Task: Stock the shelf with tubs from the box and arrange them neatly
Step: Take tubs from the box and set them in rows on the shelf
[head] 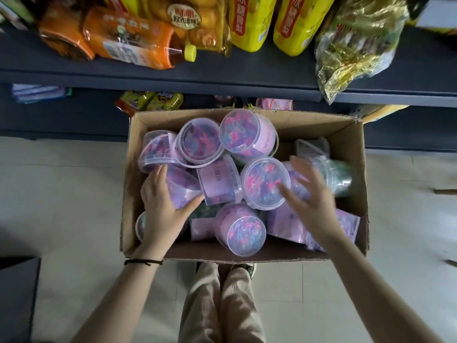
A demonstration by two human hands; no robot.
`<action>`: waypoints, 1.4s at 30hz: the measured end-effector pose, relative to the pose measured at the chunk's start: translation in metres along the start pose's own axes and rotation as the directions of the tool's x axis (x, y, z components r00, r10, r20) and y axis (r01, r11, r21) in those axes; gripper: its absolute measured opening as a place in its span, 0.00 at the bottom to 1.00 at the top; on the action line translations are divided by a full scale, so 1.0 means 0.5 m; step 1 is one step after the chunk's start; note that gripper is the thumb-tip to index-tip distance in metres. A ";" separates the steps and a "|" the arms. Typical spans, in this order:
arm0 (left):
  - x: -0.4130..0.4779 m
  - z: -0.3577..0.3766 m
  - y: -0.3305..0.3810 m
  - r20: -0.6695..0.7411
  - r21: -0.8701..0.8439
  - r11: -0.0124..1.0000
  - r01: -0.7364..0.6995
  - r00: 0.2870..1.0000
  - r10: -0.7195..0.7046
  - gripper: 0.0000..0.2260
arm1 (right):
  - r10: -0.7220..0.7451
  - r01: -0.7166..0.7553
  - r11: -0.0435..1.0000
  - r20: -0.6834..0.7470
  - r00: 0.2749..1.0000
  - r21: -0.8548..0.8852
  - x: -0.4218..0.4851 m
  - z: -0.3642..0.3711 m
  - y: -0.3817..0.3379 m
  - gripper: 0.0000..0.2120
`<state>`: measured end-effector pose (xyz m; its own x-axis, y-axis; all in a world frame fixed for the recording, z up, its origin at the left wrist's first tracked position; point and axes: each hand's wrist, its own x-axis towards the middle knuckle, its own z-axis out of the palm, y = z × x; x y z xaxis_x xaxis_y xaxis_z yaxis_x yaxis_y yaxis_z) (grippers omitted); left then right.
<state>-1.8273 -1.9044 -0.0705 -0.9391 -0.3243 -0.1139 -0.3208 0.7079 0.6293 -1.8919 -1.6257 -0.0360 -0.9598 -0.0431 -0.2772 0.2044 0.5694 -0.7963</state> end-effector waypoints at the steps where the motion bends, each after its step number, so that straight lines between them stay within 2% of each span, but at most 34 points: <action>1: -0.002 0.007 0.001 -0.003 -0.027 0.999 0.044 0.999 -0.044 0.44 | -0.015 0.021 0.999 0.119 0.993 -0.045 0.002 0.028 -0.006 0.36; 2: 0.000 0.010 -0.002 -0.009 -0.045 0.995 0.087 0.996 -0.088 0.48 | -0.035 0.061 0.990 0.191 0.981 -0.129 0.005 0.053 -0.005 0.43; 4: 0.008 0.007 -0.013 -0.012 -0.052 0.988 0.145 0.989 -0.146 0.51 | -0.020 0.088 0.953 0.231 0.973 -0.291 0.009 0.087 0.002 0.52; 8: 0.030 -0.007 -0.033 0.030 0.060 0.986 0.154 0.987 -0.156 0.54 | 0.046 0.064 0.842 0.189 0.981 -0.536 0.016 0.113 0.008 0.58; 11: 0.039 -0.010 -0.043 0.038 0.116 0.984 0.138 0.989 -0.143 0.52 | 0.089 0.000 0.858 0.149 0.985 -0.514 0.033 0.114 0.012 0.57; 15: 0.028 -0.029 -0.043 -0.023 0.002 0.987 0.161 0.987 -0.161 0.49 | 0.076 0.015 0.876 0.170 0.983 -0.483 0.034 0.098 0.015 0.55; 18: 0.011 -0.059 -0.015 -0.052 -0.017 0.978 0.207 0.977 -0.208 0.50 | 0.048 0.034 0.911 0.188 0.981 -0.412 0.023 0.070 0.002 0.53; 22: 0.001 -0.092 0.042 0.057 -0.262 0.961 0.092 0.995 -0.080 0.53 | 0.132 -0.004 0.920 0.302 0.944 -0.391 0.029 -0.003 -0.049 0.50; 24: 0.001 -0.084 0.071 0.158 -0.365 0.924 0.116 0.985 -0.062 0.54 | 0.193 0.015 0.887 0.399 0.896 -0.462 0.040 -0.042 -0.073 0.48; 27: -0.001 -0.047 0.104 0.296 -0.414 0.895 0.166 0.954 -0.041 0.57 | 0.226 0.071 0.849 0.482 0.847 -0.523 0.058 -0.058 -0.085 0.45; 29: -0.005 -0.017 0.115 0.319 -0.417 0.885 0.208 0.945 -0.072 0.55 | 0.189 0.049 0.878 0.439 0.878 -0.475 0.066 -0.042 -0.073 0.45; 32: -0.014 0.019 0.118 0.256 -0.510 0.815 0.275 0.953 -0.161 0.45 | 0.154 -0.071 0.946 0.247 0.957 -0.316 0.054 -0.005 -0.038 0.48; 34: -0.019 0.030 0.117 0.243 -0.554 0.776 0.301 0.950 -0.195 0.44 | 0.135 -0.111 0.975 0.116 0.984 -0.193 0.032 0.022 -0.021 0.51; 36: -0.022 0.041 0.115 0.233 -0.578 0.751 0.319 0.947 -0.222 0.44 | 0.138 -0.133 0.981 0.030 0.990 -0.139 0.005 0.052 -0.008 0.54; 39: -0.025 0.048 0.120 0.216 -0.595 0.724 0.350 0.937 -0.276 0.42 | 0.207 -0.210 0.961 -0.039 0.978 -0.180 -0.026 0.092 0.011 0.61; 42: -0.030 0.052 0.120 0.237 -0.602 0.703 0.378 0.926 -0.295 0.44 | 0.209 -0.210 0.978 -0.075 0.975 0.002 -0.035 0.116 0.014 0.60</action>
<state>-1.8355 -1.8404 -0.0510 -0.8038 -0.3606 -0.4732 -0.5065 -0.0025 0.8623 -1.8622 -1.6686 -0.0680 -0.9075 0.1390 -0.3964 0.4015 0.5643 -0.7213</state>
